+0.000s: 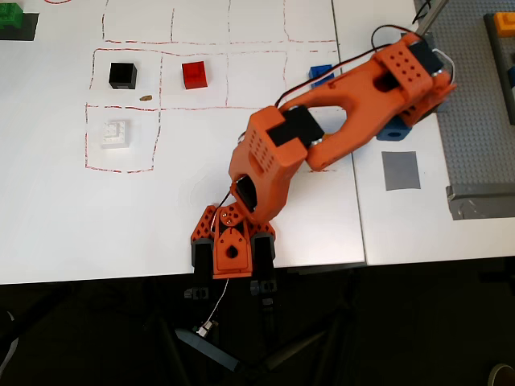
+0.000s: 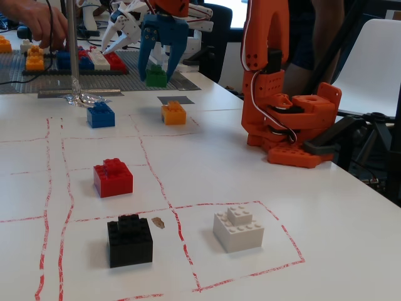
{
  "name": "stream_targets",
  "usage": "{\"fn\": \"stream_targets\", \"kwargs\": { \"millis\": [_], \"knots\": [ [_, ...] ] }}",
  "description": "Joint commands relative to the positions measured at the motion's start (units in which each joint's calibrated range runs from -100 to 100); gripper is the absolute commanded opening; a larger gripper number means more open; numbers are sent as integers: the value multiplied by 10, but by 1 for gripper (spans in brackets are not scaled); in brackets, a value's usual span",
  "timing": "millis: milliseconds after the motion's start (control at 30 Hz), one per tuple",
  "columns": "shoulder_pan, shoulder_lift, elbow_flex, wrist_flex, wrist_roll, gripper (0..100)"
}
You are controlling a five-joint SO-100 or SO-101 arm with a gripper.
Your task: Grab the block and put it in the grey marker
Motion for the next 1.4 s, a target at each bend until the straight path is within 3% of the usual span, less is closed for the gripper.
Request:
{"fn": "stream_targets", "kwargs": {
  "millis": [0,533,1067,1200,1367],
  "knots": [
    [38,-23,-75,-27,19,0],
    [159,43,-88,-122,116,0],
    [179,97,-82,-132,129,0],
    [186,107,-73,-162,133,3],
    [200,114,-72,-171,140,14]
  ]
}}
